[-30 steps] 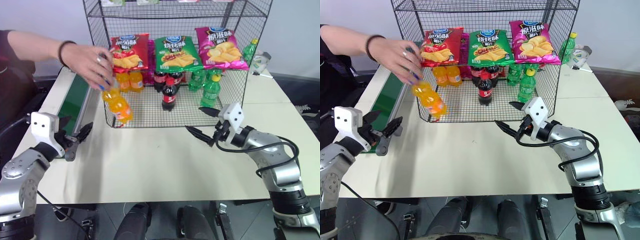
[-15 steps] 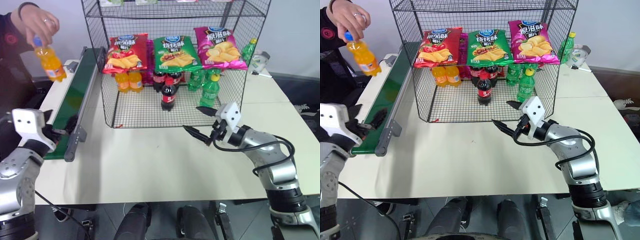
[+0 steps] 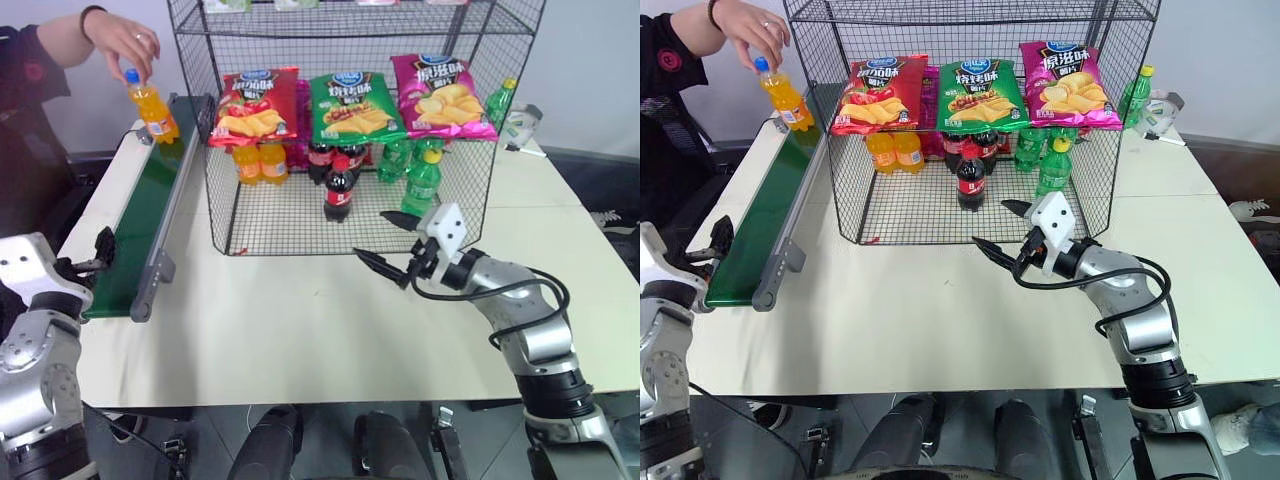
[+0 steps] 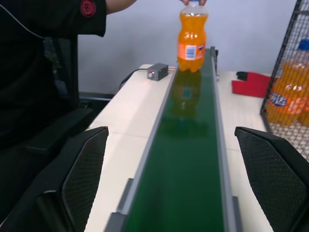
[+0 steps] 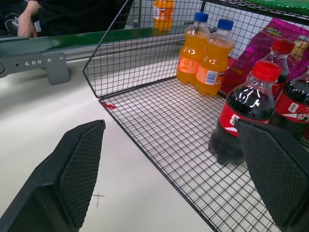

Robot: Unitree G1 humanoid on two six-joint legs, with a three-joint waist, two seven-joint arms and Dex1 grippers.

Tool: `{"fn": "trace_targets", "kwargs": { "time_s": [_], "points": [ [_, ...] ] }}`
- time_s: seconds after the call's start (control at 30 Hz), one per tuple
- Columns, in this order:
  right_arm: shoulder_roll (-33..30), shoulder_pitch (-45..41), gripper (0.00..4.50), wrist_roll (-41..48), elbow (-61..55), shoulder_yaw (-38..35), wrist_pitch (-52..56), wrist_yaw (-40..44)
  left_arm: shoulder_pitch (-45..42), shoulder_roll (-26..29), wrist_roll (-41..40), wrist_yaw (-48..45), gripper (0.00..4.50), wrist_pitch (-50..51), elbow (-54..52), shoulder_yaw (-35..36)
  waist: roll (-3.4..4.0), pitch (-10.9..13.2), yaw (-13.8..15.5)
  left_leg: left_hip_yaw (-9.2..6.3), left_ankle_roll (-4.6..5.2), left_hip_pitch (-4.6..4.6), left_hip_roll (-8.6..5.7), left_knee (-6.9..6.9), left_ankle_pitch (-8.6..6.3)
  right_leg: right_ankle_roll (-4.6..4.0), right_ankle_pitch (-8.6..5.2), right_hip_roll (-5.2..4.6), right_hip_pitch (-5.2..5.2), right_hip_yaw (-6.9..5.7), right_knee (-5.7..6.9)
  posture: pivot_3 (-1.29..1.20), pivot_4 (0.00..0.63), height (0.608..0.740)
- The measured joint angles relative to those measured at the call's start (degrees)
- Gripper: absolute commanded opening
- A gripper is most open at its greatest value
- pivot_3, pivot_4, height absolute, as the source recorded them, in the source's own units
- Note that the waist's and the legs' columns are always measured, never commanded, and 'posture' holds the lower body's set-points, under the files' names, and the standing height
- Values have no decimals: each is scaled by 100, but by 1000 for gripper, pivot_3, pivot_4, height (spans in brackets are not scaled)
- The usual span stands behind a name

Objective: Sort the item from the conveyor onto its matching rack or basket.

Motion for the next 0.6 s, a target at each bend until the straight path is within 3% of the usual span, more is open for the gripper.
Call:
{"fn": "trace_targets", "kwargs": {
  "time_s": [0.6],
  "points": [
    [46, -7, 4500, -2, 0, 4, -7, -38, -16, 121, 402, -43, 4389, -200, 174, -230, 0, 0, -1, 0, 0, 0, 0, -1, 0, 0, 0, 0, -7, 0, 0, 0, 150, 740]
  ]
}}
